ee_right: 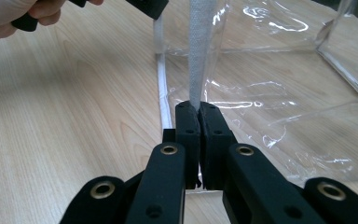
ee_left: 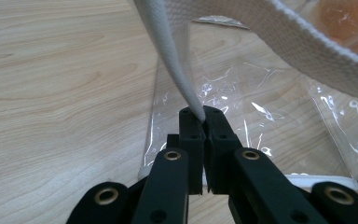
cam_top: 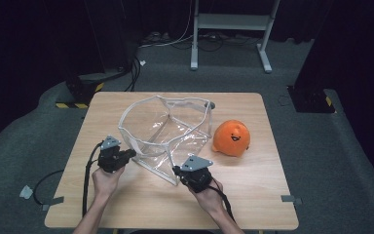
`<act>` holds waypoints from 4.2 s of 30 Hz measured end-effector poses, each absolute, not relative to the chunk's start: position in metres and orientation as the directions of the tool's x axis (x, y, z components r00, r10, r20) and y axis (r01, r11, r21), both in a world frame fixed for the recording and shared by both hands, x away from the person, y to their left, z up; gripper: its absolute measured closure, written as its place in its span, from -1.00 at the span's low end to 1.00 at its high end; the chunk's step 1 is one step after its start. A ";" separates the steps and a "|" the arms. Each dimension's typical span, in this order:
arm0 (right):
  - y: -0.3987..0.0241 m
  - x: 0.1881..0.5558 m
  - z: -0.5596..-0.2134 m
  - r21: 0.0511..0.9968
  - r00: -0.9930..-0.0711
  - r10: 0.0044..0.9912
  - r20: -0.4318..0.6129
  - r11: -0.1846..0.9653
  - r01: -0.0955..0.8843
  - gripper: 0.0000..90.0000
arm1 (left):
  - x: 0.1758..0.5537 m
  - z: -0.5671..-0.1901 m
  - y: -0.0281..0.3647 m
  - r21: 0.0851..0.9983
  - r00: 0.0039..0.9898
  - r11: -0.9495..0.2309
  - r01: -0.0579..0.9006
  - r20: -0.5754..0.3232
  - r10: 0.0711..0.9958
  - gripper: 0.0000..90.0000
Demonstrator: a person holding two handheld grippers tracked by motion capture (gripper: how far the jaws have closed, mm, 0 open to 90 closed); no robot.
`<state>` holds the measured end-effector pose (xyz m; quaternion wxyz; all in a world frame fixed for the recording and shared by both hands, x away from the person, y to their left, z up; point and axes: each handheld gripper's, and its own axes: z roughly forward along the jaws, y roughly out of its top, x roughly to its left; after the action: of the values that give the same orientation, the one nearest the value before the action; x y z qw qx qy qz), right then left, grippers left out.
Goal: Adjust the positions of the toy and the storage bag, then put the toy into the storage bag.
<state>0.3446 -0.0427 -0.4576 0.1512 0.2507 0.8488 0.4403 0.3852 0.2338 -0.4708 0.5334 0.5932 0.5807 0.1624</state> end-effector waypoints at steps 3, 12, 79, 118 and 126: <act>-0.036 0.343 -0.458 0.824 -0.832 0.554 -0.037 0.488 0.288 0.96 | 0.387 -0.470 0.240 0.823 0.270 0.241 0.514 -0.422 0.865 0.93; -0.019 0.340 -0.457 0.819 -0.839 0.542 -0.050 0.503 0.276 0.96 | 0.397 -0.469 0.242 0.816 0.215 0.303 0.493 -0.451 0.866 0.93; -0.115 0.362 -0.483 0.826 -0.633 0.774 0.021 0.344 0.447 -0.15 | 0.382 -0.479 0.283 0.817 0.137 0.338 0.467 -0.445 0.885 -0.18; -0.239 0.396 -0.467 0.847 -0.421 0.904 0.076 0.164 0.505 -0.66 | 0.374 -0.533 0.237 0.790 -0.023 0.512 0.338 -0.537 0.843 -0.26; -0.229 0.411 -0.451 0.840 -0.435 0.899 0.050 0.197 0.505 -0.68 | 0.376 -0.534 0.236 0.782 -0.036 0.540 0.312 -0.558 0.829 -0.28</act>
<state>0.4111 -0.2286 -0.4507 0.2359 0.4764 0.7370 0.4175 0.3759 0.2359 -0.5336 0.5537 0.4189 0.6808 0.2335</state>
